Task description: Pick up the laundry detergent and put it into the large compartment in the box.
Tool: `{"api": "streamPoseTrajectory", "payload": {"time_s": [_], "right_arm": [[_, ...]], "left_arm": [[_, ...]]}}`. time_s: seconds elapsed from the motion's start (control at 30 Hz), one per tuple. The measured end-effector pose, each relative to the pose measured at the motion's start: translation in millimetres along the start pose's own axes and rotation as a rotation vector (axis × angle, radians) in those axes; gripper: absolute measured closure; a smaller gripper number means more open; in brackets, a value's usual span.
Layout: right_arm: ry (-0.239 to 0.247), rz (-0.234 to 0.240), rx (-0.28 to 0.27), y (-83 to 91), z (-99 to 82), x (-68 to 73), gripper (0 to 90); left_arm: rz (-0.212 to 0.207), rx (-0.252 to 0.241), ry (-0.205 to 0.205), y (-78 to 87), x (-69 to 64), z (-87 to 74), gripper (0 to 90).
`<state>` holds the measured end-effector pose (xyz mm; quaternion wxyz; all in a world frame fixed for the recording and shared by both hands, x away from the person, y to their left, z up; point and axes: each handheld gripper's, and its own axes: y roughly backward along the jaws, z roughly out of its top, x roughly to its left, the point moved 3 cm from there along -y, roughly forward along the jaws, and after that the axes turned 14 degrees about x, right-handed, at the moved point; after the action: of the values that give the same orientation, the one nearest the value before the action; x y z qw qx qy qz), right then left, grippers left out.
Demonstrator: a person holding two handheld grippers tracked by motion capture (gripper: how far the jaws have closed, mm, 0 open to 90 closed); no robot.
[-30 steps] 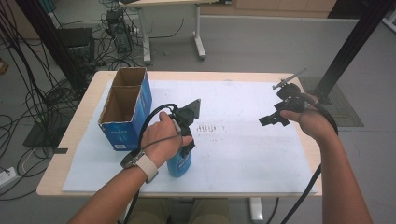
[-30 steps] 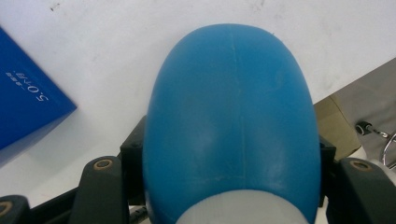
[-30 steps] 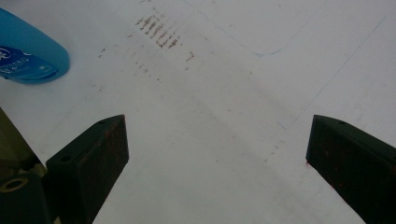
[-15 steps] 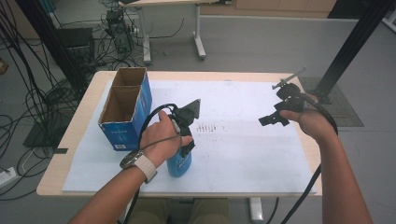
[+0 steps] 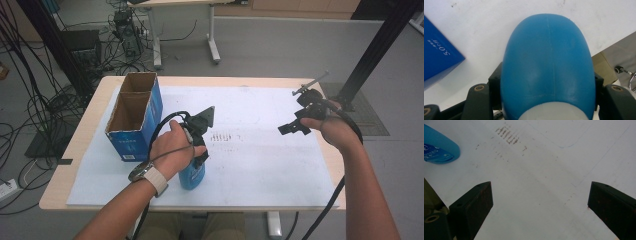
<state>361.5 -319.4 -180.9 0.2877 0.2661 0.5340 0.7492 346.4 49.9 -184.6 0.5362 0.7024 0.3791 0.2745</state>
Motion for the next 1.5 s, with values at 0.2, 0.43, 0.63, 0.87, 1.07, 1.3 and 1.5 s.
{"api": "streamPoseTrajectory", "payload": {"time_s": [0.2,0.43,0.63,0.87,1.07,1.3,1.5], "right_arm": [[0.000,-0.001,0.000,0.3,-0.3,0.3,5.8],[-0.001,-0.005,-0.001,1.8,1.1,1.3,5.8],[0.002,-0.004,-0.003,1.8,1.6,1.9,5.9],[-0.002,-0.005,-0.002,1.7,0.0,1.6,5.8],[-0.003,-0.008,-0.004,2.5,-1.0,2.6,5.9],[0.001,-0.009,0.004,1.0,-0.3,3.8,6.0],[0.005,-0.009,0.001,1.2,1.0,4.1,6.0]], "left_arm": [[0.003,-0.002,-0.003,0.0,-0.2,-0.6,38.5],[-0.001,-0.008,0.001,-0.5,-0.1,-1.5,38.5],[0.000,-0.008,0.001,-0.5,-0.2,-1.4,38.5],[0.002,-0.009,0.001,-0.3,0.0,-1.4,38.5],[0.000,-0.009,0.004,-0.4,0.0,-1.5,38.5],[-0.001,-0.013,0.005,-0.7,0.3,-2.7,38.5],[-0.003,-0.012,0.010,-0.7,-0.1,-2.5,38.5]]}}
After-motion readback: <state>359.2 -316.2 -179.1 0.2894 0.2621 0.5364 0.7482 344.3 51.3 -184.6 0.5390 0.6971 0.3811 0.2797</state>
